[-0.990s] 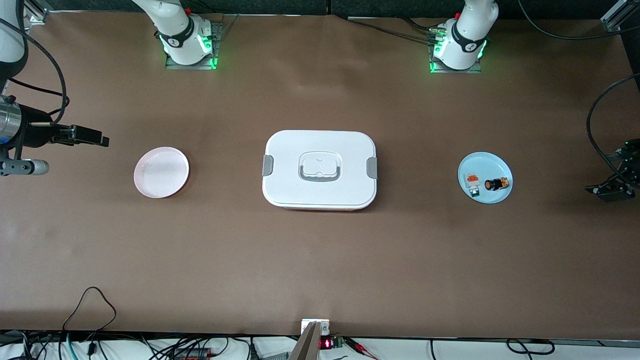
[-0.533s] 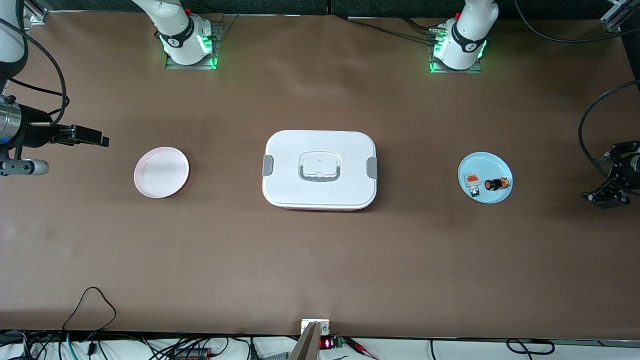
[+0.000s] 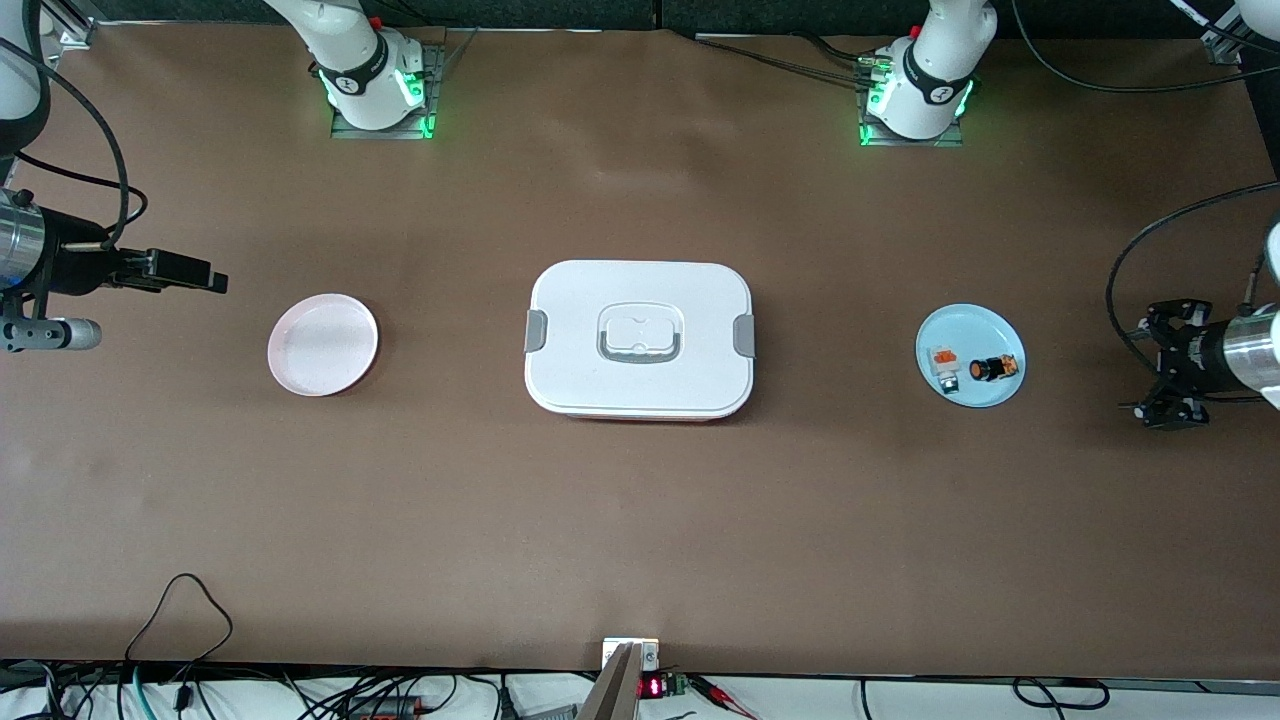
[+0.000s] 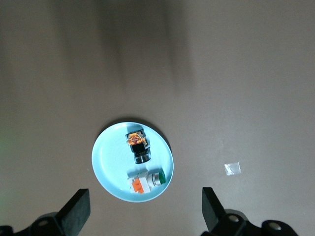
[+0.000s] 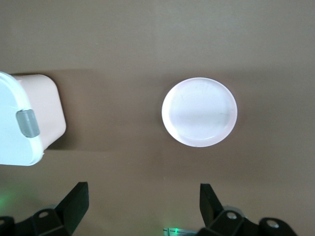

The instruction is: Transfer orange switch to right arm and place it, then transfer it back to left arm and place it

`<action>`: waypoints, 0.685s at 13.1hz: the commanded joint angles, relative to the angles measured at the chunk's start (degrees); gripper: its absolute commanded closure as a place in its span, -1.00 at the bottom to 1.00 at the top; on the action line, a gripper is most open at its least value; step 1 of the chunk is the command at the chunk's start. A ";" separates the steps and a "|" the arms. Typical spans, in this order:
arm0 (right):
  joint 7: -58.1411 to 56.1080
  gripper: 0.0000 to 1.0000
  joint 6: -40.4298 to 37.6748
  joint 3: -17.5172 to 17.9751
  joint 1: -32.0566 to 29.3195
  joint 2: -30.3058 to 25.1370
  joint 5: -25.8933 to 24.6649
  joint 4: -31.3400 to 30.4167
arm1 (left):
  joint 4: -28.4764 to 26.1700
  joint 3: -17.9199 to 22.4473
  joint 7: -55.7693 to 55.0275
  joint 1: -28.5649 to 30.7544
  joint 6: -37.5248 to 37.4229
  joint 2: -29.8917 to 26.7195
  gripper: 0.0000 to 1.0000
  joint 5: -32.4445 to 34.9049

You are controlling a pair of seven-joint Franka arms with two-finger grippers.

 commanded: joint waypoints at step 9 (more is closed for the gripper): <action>-0.78 -1.00 -1.11 0.02 1.99 1.00 5.01 -0.12 | -9.50 0.06 -0.38 1.45 3.76 -5.55 -1.00 -0.19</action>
